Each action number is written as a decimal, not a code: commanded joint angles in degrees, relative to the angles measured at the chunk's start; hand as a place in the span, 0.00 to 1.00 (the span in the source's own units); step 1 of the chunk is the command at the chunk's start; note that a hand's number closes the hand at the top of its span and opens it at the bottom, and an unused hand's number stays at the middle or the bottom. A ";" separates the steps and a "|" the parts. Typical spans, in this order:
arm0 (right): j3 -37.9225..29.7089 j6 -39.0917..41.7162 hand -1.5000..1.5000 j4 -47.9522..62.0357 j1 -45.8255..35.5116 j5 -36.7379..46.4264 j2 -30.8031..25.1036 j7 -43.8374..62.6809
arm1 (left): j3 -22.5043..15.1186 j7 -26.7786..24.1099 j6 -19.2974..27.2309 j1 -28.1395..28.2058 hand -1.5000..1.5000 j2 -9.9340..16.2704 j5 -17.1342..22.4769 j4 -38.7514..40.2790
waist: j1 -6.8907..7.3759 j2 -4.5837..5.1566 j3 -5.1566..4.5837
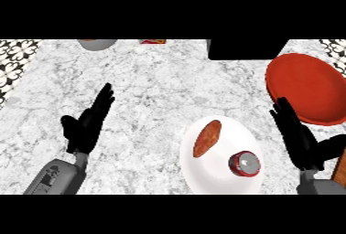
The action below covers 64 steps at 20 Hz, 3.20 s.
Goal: Pick the can from the plate and place it in the bowl
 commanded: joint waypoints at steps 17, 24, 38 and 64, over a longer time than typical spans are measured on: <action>24.49 -44.31 0.00 -33.86 24.98 43.06 13.75 -11.59 | 0.76 0.87 5.10 4.72 0.50 -0.72 -3.53 -8.57 | -1.46 -0.29 -1.09; 25.24 -41.41 0.00 -47.24 34.15 65.27 10.41 12.31 | 1.23 1.13 3.91 1.43 0.50 -1.12 -5.11 -5.99 | -1.29 0.30 -1.26; 25.39 -9.03 0.00 -55.75 22.44 74.91 15.78 51.69 | 2.74 5.66 3.40 -1.52 0.50 -3.50 -5.82 -7.20 | -0.27 0.47 -1.08; 25.27 -20.11 0.00 -47.36 30.05 56.52 12.60 33.61 | 9.39 5.75 -3.64 5.54 0.50 -7.44 -12.70 -11.76 | -0.60 0.21 -1.01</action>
